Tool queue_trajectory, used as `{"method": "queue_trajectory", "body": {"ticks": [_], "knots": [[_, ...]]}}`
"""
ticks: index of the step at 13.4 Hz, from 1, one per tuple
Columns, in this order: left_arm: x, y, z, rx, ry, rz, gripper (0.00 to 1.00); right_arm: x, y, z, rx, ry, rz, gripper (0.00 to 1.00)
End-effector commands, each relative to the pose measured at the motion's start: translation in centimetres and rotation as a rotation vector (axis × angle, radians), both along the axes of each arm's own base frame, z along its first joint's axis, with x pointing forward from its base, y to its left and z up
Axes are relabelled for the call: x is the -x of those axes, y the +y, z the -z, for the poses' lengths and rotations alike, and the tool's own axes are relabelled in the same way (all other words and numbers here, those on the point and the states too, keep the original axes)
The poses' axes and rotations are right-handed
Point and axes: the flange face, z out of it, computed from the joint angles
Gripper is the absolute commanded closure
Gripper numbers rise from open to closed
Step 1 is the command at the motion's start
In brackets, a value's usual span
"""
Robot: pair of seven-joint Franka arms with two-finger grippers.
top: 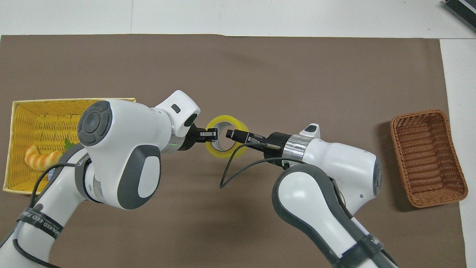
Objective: Move tape to another basket
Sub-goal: 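Carry the tape toward the right gripper and grasp it with the right gripper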
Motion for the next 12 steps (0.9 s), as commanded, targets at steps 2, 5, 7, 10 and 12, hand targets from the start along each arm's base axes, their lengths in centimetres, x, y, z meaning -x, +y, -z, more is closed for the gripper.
{"method": "queue_trajectory", "body": {"ticks": [2,5,7,10,12], "knots": [[0.95,-1.21,-0.57,0.032,0.0,-0.02,1.0,-0.04,0.65,-0.83,-0.047,0.023,0.034,1.0],[0.81,-1.28,-0.66,0.036,-0.001,-0.031,1.0,-0.22,0.66,-0.69,-0.046,0.026,0.037,1.0],[0.82,-1.28,-0.65,0.034,0.001,-0.031,1.0,-0.16,0.73,-0.78,-0.052,0.038,0.047,1.0],[0.78,-1.27,-0.69,0.033,0.018,-0.054,0.0,-0.05,0.89,-0.96,-0.063,0.058,0.06,1.0],[0.7,-0.86,-1.27,0.034,0.01,-0.042,0.0,0.0,1.03,-0.88,-0.062,0.071,0.063,1.0]]}}
